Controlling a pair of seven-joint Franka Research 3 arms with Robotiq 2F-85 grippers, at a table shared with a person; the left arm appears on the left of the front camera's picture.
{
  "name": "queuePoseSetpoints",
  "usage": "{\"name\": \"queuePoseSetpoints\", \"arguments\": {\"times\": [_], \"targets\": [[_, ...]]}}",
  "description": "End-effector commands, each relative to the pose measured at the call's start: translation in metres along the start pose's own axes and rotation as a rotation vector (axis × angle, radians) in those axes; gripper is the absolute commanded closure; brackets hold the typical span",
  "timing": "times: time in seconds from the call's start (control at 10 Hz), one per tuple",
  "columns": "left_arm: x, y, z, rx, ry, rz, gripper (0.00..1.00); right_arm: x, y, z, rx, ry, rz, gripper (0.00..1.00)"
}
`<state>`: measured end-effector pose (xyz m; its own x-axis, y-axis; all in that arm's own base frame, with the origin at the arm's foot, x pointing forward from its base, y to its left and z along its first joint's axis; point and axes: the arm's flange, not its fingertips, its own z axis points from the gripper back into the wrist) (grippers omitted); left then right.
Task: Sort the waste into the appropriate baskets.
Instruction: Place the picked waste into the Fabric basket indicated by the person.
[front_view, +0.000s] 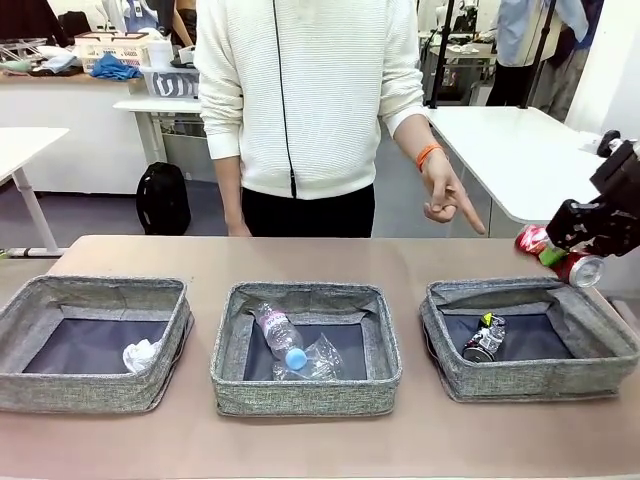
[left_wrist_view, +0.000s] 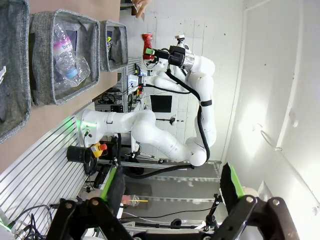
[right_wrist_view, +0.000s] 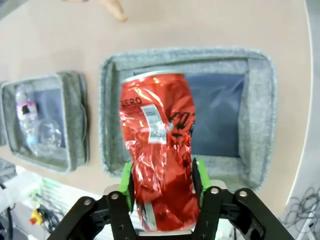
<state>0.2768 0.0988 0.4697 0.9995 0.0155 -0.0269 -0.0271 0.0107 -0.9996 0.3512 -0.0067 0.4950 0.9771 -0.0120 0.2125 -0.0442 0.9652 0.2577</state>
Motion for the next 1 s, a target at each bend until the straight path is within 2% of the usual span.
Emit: {"name": "queuePoseSetpoints", "arguments": {"times": [0.0,0.5,0.6,0.7,0.8,0.9], "targets": [[-0.002,-0.002,0.000,-0.019,0.004,-0.022,0.00,-0.002,0.001,-0.003,-0.006,-0.043,-0.026,0.02],[-0.002,-0.002,0.000,-0.019,0.004,-0.022,0.00,-0.003,0.003,-0.003,0.016,-0.060,-0.025,0.00],[-0.002,-0.002,0.000,-0.019,0.004,-0.022,0.00,-0.004,0.005,0.000,0.051,-0.058,-0.026,0.00],[-0.002,-0.002,0.000,-0.019,0.004,-0.022,0.00,-0.005,0.010,0.006,0.136,-0.054,-0.030,0.00],[-0.002,-0.002,0.000,-0.019,0.004,-0.022,0.00,-0.008,0.020,0.020,0.312,-0.034,-0.061,0.00],[-0.002,-0.002,0.000,-0.019,0.004,-0.022,0.00,-0.007,0.026,0.035,0.701,0.011,-0.085,0.00]]}}
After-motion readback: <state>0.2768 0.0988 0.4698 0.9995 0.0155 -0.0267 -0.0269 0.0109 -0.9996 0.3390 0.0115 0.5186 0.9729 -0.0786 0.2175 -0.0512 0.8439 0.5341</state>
